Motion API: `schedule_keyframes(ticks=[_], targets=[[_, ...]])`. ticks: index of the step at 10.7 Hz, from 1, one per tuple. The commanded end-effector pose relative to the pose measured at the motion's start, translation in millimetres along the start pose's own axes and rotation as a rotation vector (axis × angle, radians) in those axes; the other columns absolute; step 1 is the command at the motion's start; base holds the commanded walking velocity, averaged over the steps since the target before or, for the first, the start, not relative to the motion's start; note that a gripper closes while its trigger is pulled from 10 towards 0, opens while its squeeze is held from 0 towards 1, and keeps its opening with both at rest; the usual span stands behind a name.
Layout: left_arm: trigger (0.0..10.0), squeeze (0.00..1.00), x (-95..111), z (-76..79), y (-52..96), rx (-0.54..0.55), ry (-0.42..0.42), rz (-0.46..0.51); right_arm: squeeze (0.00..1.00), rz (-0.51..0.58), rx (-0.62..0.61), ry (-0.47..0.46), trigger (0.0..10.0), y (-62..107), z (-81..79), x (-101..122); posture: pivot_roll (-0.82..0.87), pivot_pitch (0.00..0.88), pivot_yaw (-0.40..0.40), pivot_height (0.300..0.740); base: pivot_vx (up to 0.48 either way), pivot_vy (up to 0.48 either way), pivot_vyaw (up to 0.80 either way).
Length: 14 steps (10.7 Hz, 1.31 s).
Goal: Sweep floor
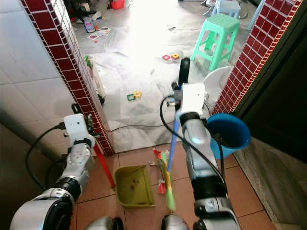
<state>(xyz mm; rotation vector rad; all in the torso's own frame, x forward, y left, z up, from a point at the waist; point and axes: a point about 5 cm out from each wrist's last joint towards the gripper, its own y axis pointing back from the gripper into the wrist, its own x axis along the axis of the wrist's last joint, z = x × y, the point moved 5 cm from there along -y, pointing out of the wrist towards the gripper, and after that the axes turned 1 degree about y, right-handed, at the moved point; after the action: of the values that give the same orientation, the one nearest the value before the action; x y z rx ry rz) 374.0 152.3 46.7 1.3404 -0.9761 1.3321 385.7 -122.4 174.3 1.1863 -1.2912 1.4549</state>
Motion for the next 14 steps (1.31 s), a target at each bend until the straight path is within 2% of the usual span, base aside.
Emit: schedule_keyframes(ticks=[1,3,4,5,6,7,8,9,10,11,12,13,14], targets=[[10.0,0.0,-22.5,10.1,8.6,-0.04,-0.017,-0.099,0.0,-0.003,-0.024,-0.128,10.0,-5.9,-1.8,7.2,-0.17,0.074,0.04,0.74,0.0,0.0,0.0],[10.0,0.0,-23.6,11.0,8.8,-0.033,-0.002,-0.108,0.0,-0.001,-0.012,-0.382,10.0,-12.6,-12.0,17.5,-0.17,0.075,0.028,0.74,0.0,0.0,0.0],[10.0,0.0,-23.9,11.7,9.1,-0.033,-0.001,-0.109,0.0,0.018,0.006,-0.452,10.0,-16.1,-13.7,28.2,-0.17,0.076,0.026,0.74,0.0,0.0,0.0],[10.0,0.0,-23.8,12.1,9.2,-0.031,0.002,-0.109,0.0,0.053,0.037,-0.453,10.0,-18.6,-14.4,40.8,-0.18,0.077,0.025,0.74,0.0,0.0,0.0],[10.0,0.0,-24.4,12.8,9.6,-0.031,0.0,-0.111,0.0,0.162,0.11,-0.239,10.0,-20.0,-11.5,68.4,-0.18,0.077,0.025,0.74,0.0,0.0,0.0],[10.0,0.0,-21.4,13.2,9.1,-0.035,-0.03,-0.09,0.0,0.187,0.123,-0.078,10.0,-16.6,-7.1,70.4,-0.19,0.077,0.026,0.74,0.0,0.0,0.0],[10.0,0.0,-11.5,13.9,7.5,-0.038,-0.069,-0.028,0.0,0.169,0.082,0.019,10.0,-11.6,7.0,61.3,-0.19,0.078,0.023,0.74,0.0,0.0,0.0],[10.0,0.0,-5.8,15.8,6.9,-0.051,-0.105,0.008,0.0,0.158,0.045,0.043,10.0,-3.3,22.0,55.0,-0.19,0.083,0.017,0.74,0.0,0.0,0.0],[10.0,0.0,-9.0,13.8,7.9,-0.041,-0.096,-0.006,0.0,0.172,0.038,0.081,10.0,0.9,25.9,57.4,-0.19,0.086,0.019,0.74,0.0,0.0,0.0],[10.0,0.0,-9.3,13.8,8.6,-0.042,-0.101,-0.003,0.0,0.221,0.06,0.16,10.0,4.8,23.3,66.7,-0.19,0.088,0.021,0.74,0.0,0.0,0.0],[10.0,0.0,-11.9,14.3,10.0,-0.044,-0.108,-0.011,0.0,0.205,0.059,0.254,10.0,9.0,24.4,62.3,-0.2,0.092,0.021,0.74,0.0,0.0,0.0],[10.0,0.0,-12.5,14.2,10.5,-0.043,-0.11,-0.011,0.0,0.156,0.033,0.259,10.0,10.8,29.8,49.6,-0.19,0.096,0.02,0.74,0.0,0.0,0.0],[10.0,0.0,-13.2,14.2,11.1,-0.043,-0.114,-0.011,0.0,0.073,-0.001,0.218,10.0,13.3,34.7,28.9,-0.18,0.106,0.02,0.74,0.0,0.0,0.0]])
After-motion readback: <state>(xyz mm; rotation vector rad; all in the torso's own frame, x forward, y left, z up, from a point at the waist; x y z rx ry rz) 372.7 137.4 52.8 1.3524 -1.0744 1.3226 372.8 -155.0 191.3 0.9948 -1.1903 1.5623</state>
